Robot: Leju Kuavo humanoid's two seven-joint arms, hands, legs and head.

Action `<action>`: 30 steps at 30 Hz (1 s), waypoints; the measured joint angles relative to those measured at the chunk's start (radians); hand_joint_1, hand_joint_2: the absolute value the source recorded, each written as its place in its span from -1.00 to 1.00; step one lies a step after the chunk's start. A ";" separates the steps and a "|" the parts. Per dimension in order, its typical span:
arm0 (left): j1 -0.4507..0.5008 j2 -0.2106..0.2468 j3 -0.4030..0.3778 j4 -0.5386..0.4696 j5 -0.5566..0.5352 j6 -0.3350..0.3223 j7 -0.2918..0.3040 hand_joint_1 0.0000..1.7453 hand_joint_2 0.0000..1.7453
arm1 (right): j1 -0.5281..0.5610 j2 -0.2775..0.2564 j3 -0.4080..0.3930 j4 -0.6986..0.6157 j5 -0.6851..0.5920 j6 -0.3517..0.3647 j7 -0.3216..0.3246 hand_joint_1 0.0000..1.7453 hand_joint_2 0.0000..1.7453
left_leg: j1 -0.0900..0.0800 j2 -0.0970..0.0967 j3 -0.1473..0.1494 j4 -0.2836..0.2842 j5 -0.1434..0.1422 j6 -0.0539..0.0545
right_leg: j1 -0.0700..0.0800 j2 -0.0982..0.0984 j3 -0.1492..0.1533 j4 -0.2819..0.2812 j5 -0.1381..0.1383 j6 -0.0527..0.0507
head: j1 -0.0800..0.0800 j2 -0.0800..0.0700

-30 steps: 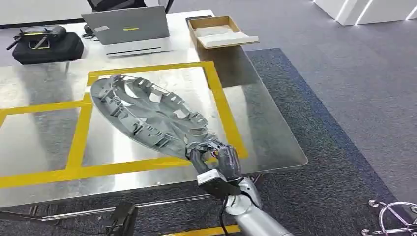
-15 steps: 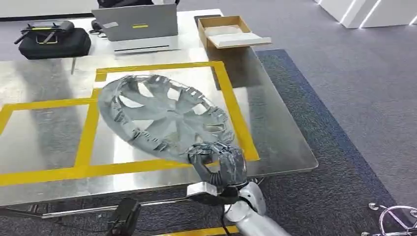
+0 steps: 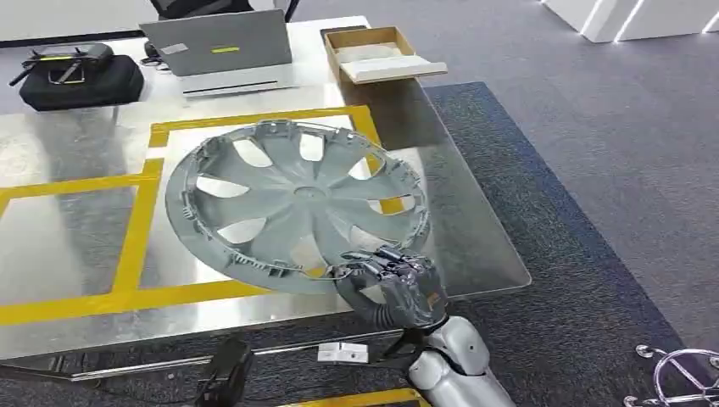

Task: Take the parts from the cabinet and place them on the table.

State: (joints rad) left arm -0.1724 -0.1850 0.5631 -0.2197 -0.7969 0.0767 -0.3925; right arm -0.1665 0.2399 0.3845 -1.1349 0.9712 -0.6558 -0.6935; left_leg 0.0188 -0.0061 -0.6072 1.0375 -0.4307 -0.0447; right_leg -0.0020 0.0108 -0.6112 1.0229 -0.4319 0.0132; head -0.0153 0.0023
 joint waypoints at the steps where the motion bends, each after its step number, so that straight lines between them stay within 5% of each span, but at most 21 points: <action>1: -0.001 -0.003 0.000 0.000 0.002 -0.002 0.000 -1.00 -1.00 | 0.000 0.000 -0.003 -0.002 -0.003 0.000 0.000 1.00 1.00 | -0.003 -0.003 0.013 -0.034 -0.013 0.003 | 0.009 0.001 -0.006 0.010 -0.003 0.007 | -0.002 0.000; 5: -0.001 -0.004 -0.002 0.000 0.003 -0.037 0.001 -1.00 -1.00 | 0.001 0.000 -0.008 -0.006 -0.034 0.000 0.000 1.00 1.00 | -0.001 -0.007 0.011 -0.033 -0.034 0.037 | 0.004 -0.001 -0.006 -0.003 -0.016 0.030 | -0.003 0.000; 6: 0.000 -0.004 -0.003 0.000 0.003 -0.041 -0.001 -1.00 -1.00 | 0.001 0.000 -0.008 -0.006 -0.043 0.000 0.000 1.00 1.00 | 0.000 -0.008 0.017 -0.034 -0.034 0.046 | 0.003 -0.003 -0.014 0.017 -0.017 0.036 | 0.008 0.000; 7: 0.000 -0.004 -0.003 0.000 0.003 -0.044 -0.002 -1.00 -1.00 | 0.001 -0.001 -0.008 -0.006 -0.049 0.000 0.000 1.00 1.00 | 0.000 -0.008 0.025 -0.034 -0.040 0.054 | 0.002 -0.004 -0.040 0.069 -0.036 0.041 | 0.018 0.000; 9: 0.001 -0.005 -0.004 0.000 0.003 -0.044 -0.002 -1.00 -1.00 | 0.001 -0.002 -0.008 -0.006 -0.057 0.000 0.000 1.00 1.00 | -0.002 -0.006 0.038 -0.033 -0.050 0.059 | 0.000 -0.004 -0.140 0.245 -0.094 0.047 | 0.018 0.000; 11: 0.003 -0.005 -0.005 0.000 0.003 -0.026 0.002 -1.00 -1.00 | 0.007 -0.003 -0.010 -0.005 -0.060 0.000 0.000 1.00 1.00 | -0.003 0.000 0.055 -0.030 -0.044 0.057 | 0.000 -0.004 -0.200 0.328 -0.103 0.047 | 0.019 0.000; 13: 0.001 -0.007 -0.006 0.000 0.003 -0.019 0.002 -1.00 -1.00 | 0.009 -0.003 -0.010 -0.003 -0.072 0.000 0.000 1.00 1.00 | -0.003 -0.008 0.072 -0.030 -0.057 0.054 | 0.000 -0.004 -0.169 0.227 -0.019 0.040 | 0.020 0.000; 15: 0.001 -0.010 -0.009 0.000 0.002 -0.019 -0.004 -1.00 -1.00 | 0.009 -0.004 -0.010 -0.002 -0.078 0.000 0.000 1.00 1.00 | -0.003 -0.012 0.091 -0.031 -0.077 0.048 | 0.002 -0.004 -0.092 0.038 0.086 0.027 | 0.021 0.000; 16: -0.002 -0.011 -0.010 0.000 0.001 -0.019 -0.006 -1.00 -1.00 | 0.008 -0.006 -0.010 0.000 -0.082 0.000 0.000 1.00 1.00 | -0.010 -0.012 0.090 -0.030 -0.084 0.039 | 0.006 -0.003 -0.072 0.027 0.069 0.022 | 0.019 0.000; 19: -0.003 -0.013 -0.010 0.000 0.000 -0.019 -0.008 -1.00 -1.00 | 0.012 -0.006 -0.009 0.002 -0.092 0.000 0.000 1.00 1.00 | -0.006 -0.011 0.089 -0.040 -0.085 0.026 | 0.009 0.001 -0.076 0.015 0.057 0.007 | 0.014 0.000; 21: -0.007 -0.015 -0.011 0.000 0.000 -0.018 -0.008 -1.00 -1.00 | 0.016 -0.005 -0.009 0.003 -0.099 0.000 0.000 1.00 1.00 | -0.005 -0.008 0.093 -0.034 -0.100 0.013 | 0.000 0.001 -0.063 0.001 0.054 -0.002 | 0.013 0.000; 22: -0.009 -0.016 -0.011 0.000 0.000 -0.019 -0.008 -1.00 -1.00 | 0.015 -0.005 -0.009 0.003 -0.101 0.000 0.000 1.00 1.00 | -0.007 -0.006 0.073 0.005 -0.121 0.010 | 0.000 0.000 -0.059 -0.002 0.051 -0.009 | 0.008 0.000; 25: -0.006 -0.016 -0.011 0.000 0.000 -0.019 -0.008 -1.00 -1.00 | 0.015 -0.006 -0.003 0.009 -0.113 0.000 0.000 1.00 1.00 | -0.007 -0.006 -0.055 0.230 -0.215 0.007 | -0.001 -0.001 -0.057 -0.002 0.045 -0.017 | 0.008 0.000; 26: -0.004 -0.016 -0.011 0.000 -0.001 -0.019 -0.009 -1.00 -1.00 | 0.017 -0.006 -0.003 0.013 -0.120 0.000 0.000 1.00 1.00 | -0.007 -0.006 -0.085 0.268 -0.212 0.004 | -0.001 0.000 -0.055 -0.002 0.043 -0.016 | 0.008 0.000; 27: -0.003 -0.016 -0.011 0.000 -0.002 -0.022 -0.011 -1.00 -1.00 | 0.021 -0.007 -0.001 0.015 -0.128 0.000 0.000 1.00 1.00 | -0.005 -0.006 -0.090 0.254 -0.177 0.002 | -0.002 0.001 -0.052 -0.002 0.041 -0.015 | 0.008 0.000; 30: -0.004 -0.016 -0.012 0.000 -0.005 -0.031 -0.014 -1.00 -1.00 | 0.024 -0.007 0.007 0.016 -0.144 0.000 0.000 1.00 1.00 | 0.001 -0.003 -0.012 0.043 -0.029 -0.006 | -0.008 0.004 -0.044 0.004 0.036 -0.002 | 0.008 0.000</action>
State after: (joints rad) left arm -0.1765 -0.2010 0.5512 -0.2201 -0.8019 0.0461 -0.4067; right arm -0.1427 0.2327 0.3918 -1.1185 0.8274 -0.6558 -0.6935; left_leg 0.0200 -0.0092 -0.6190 1.0808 -0.4594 -0.0503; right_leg -0.0096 0.0152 -0.6555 1.0267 -0.3964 0.0111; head -0.0073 0.0023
